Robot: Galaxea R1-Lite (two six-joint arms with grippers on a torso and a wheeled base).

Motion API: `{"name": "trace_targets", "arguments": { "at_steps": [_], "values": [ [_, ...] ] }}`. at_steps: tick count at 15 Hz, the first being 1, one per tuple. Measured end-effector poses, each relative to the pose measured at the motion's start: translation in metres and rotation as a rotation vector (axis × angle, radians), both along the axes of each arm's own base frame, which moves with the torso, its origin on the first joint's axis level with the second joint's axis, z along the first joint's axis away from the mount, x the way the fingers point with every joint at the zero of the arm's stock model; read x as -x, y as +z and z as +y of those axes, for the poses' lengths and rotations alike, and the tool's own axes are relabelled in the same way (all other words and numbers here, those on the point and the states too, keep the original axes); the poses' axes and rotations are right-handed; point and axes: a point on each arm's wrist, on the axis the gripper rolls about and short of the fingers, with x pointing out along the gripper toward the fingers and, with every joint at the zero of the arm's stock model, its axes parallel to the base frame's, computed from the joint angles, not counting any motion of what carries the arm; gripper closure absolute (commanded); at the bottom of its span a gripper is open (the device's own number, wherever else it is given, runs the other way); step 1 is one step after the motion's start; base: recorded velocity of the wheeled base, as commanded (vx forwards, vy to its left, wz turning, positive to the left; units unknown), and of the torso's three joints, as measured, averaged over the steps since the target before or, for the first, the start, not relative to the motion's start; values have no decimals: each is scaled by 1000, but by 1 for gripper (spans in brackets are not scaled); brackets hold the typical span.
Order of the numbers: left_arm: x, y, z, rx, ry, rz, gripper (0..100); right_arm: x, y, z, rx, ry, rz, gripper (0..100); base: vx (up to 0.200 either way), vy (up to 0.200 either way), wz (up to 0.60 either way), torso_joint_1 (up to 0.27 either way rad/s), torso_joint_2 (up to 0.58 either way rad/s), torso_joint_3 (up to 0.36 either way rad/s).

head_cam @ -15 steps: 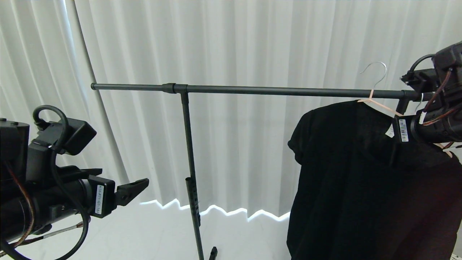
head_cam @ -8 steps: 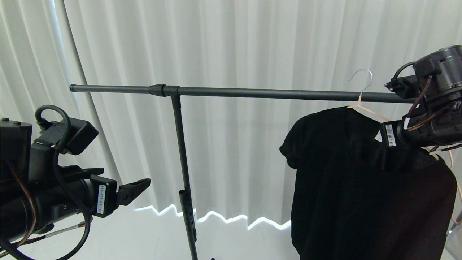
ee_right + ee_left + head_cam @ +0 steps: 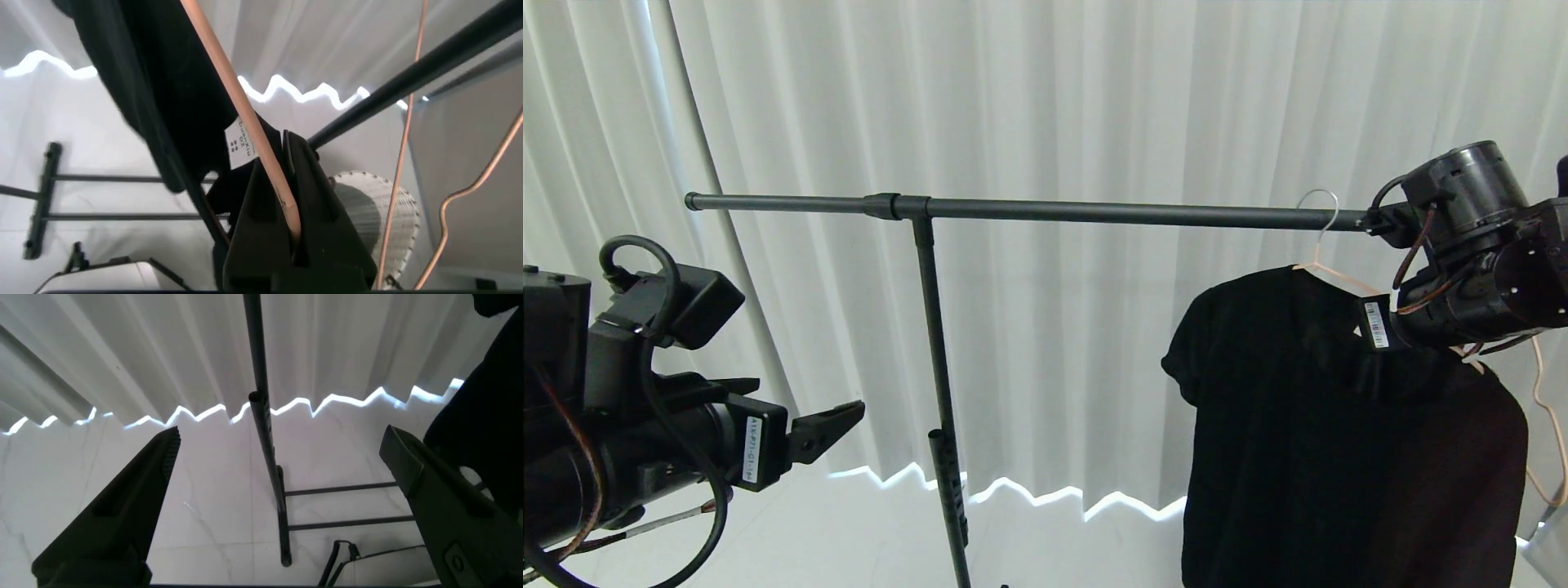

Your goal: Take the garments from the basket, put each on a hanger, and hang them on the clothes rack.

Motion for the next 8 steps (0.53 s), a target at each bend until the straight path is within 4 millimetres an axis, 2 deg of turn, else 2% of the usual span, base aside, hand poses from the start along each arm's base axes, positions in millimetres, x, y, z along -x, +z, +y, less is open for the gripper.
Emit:
{"name": "trace_targets", "arguments": {
  "at_steps": [3,4,8],
  "values": [
    [0,0,0,0,0,-1,0,-5,-5,8,1,18,0,100,0,0,0,0,0,0],
    [0,0,0,0,0,-1,0,-6,-6,10,2,23,2,0,0,0,0,0,0,0],
    [0,0,0,0,2,-2,0,-3,-3,11,-13,21,-10,0,0,0,0,0,0,0]
  ]
}}
